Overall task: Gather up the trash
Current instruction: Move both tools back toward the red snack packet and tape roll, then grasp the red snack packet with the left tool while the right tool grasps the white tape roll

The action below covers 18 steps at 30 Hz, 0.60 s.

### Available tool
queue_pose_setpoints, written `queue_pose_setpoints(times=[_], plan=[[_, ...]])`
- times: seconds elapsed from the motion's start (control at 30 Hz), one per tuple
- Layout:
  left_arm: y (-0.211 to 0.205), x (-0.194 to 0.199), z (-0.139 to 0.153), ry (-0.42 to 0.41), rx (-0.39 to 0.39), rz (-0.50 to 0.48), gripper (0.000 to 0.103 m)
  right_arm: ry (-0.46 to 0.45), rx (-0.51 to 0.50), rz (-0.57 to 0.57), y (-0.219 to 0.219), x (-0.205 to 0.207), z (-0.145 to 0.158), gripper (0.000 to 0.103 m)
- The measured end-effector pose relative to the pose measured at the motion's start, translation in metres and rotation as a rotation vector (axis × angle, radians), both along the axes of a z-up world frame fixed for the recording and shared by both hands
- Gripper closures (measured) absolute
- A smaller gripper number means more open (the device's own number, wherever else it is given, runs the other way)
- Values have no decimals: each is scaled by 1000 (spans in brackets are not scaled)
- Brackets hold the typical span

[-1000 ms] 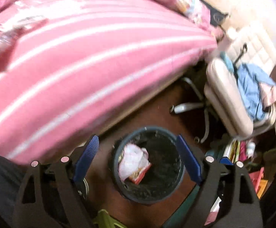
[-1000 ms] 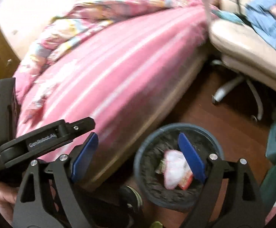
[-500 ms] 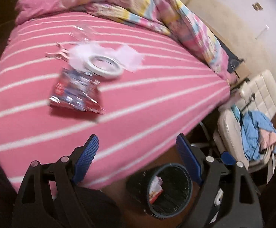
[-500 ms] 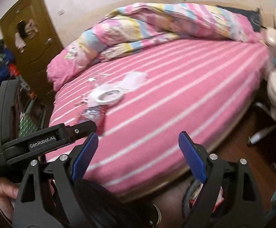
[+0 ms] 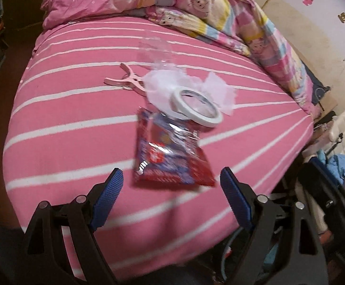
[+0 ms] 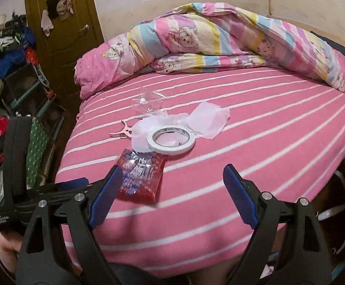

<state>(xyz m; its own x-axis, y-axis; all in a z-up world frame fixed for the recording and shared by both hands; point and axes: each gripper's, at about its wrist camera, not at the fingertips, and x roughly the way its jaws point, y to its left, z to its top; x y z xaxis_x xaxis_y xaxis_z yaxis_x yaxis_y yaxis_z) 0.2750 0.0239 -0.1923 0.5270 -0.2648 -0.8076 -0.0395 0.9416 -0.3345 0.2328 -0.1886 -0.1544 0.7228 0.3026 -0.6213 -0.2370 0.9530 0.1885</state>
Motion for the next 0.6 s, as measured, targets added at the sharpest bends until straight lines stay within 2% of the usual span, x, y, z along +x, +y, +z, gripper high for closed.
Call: queue_pose_setpoints(times=[0.13,0.2,0.27,0.3,0.4,0.5,0.57,0.6], plan=[[3,23,-21,26,16,-6,23,19,-30,26,9,28,-10,23],[0,34,-32,35,21,-27,27,29,-46,40,13,40,-15,27],[-3,45,-42,56,18,-54,36,38,-66,56,17,51,-20,30],[-5,50,-47,67,22,-60,36,43,-78,67,19,59,-23,31],[-14,59,-49,45,48,-87,37,61,-89,94,26,80,-31,37],[-20,64,-49,42,63,-99,46,70,-100,130,33,96,-36,42],[-20,66,-49,47,50,-110,65,80,-117,169,44,107,-41,47],[-19,67,-49,60,28,-115,67,83,-124,184,48,110,-42,48]])
